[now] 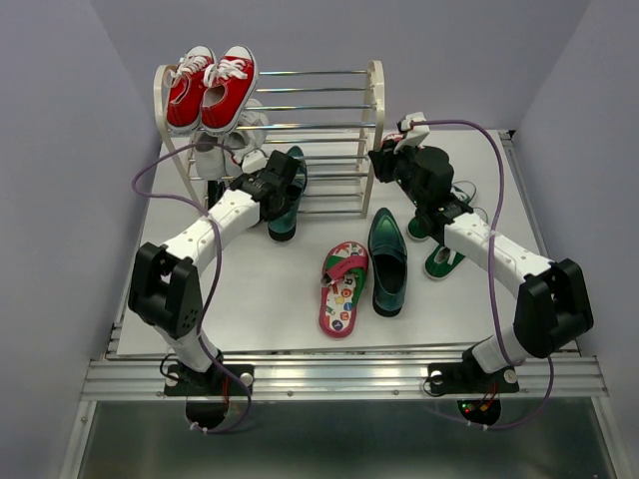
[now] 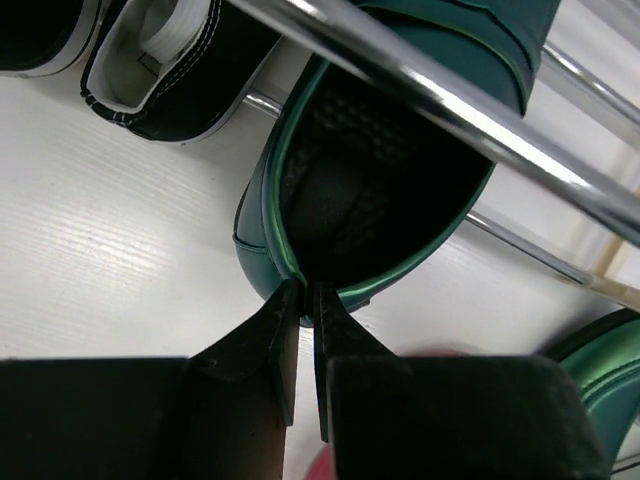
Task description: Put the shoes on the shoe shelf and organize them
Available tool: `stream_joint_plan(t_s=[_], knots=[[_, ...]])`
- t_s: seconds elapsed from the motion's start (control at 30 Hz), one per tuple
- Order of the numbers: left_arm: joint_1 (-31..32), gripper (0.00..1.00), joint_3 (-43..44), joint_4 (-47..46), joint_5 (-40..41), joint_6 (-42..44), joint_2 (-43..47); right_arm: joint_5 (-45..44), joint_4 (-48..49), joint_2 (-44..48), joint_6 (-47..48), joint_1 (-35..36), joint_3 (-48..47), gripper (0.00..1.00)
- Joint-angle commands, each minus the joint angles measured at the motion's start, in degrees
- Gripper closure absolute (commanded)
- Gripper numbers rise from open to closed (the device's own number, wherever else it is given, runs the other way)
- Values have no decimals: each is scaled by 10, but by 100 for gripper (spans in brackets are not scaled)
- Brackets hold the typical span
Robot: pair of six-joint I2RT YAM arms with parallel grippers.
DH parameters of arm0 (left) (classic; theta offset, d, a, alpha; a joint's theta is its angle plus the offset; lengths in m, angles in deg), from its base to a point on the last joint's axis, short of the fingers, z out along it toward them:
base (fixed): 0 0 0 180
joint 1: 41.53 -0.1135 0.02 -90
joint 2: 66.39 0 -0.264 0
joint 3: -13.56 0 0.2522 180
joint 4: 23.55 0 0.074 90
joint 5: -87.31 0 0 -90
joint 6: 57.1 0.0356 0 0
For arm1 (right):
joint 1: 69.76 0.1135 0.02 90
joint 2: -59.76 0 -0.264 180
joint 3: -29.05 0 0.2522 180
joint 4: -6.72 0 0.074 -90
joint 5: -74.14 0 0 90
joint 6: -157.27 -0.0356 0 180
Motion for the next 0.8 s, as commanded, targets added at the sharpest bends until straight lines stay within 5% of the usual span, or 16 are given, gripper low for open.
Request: stream_joint_plan(t_s=[0.0,0.23,0.77], knots=[[-5,100,-38,-96,43,-22,-2,3,-28,4,0,8,-20,96],[1,100,-107,-161,30,-53,17,6,-30,3,1,8,-22,96],[6,100,-29,-184,60,-25,46,5,-37,3,3,8,-27,96]])
